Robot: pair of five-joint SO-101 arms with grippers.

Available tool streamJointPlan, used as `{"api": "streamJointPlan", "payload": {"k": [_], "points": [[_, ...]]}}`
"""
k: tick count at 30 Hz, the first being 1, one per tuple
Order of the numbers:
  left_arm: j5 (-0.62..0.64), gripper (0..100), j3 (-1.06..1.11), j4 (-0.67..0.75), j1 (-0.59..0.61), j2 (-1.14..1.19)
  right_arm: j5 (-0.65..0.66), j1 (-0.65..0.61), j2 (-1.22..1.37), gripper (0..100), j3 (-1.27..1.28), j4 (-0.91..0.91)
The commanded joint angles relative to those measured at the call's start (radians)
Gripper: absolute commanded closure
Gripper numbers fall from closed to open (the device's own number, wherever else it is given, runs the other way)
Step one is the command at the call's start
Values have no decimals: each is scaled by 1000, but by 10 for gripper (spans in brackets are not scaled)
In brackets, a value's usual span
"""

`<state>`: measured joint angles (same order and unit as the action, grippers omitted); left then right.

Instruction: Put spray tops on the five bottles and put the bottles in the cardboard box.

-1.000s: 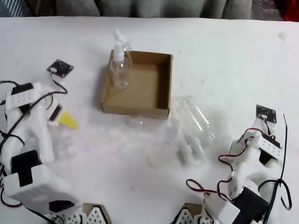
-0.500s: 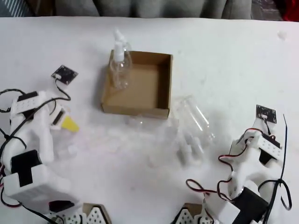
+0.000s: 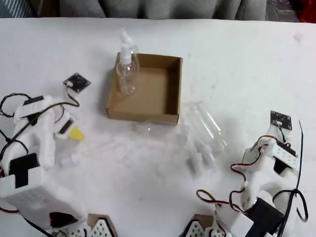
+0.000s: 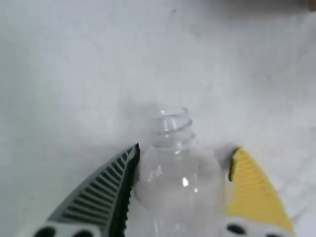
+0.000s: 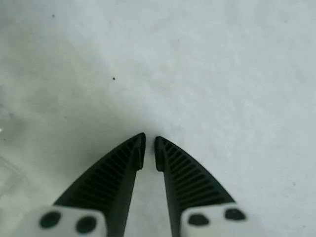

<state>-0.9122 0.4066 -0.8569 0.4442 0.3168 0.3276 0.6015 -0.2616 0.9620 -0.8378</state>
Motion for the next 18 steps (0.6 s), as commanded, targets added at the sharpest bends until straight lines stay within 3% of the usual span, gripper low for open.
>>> {"api": "streamJointPlan", "payload": {"k": [1, 13, 18], "points": [[-21, 979, -97, 18, 2, 47, 12, -5, 2, 981, -29, 15], [278, 980, -176, -338, -15, -173, 12, -5, 2, 981, -29, 15], [393, 980, -176, -368, -12, -214, 12, -4, 2, 981, -28, 15]]}}
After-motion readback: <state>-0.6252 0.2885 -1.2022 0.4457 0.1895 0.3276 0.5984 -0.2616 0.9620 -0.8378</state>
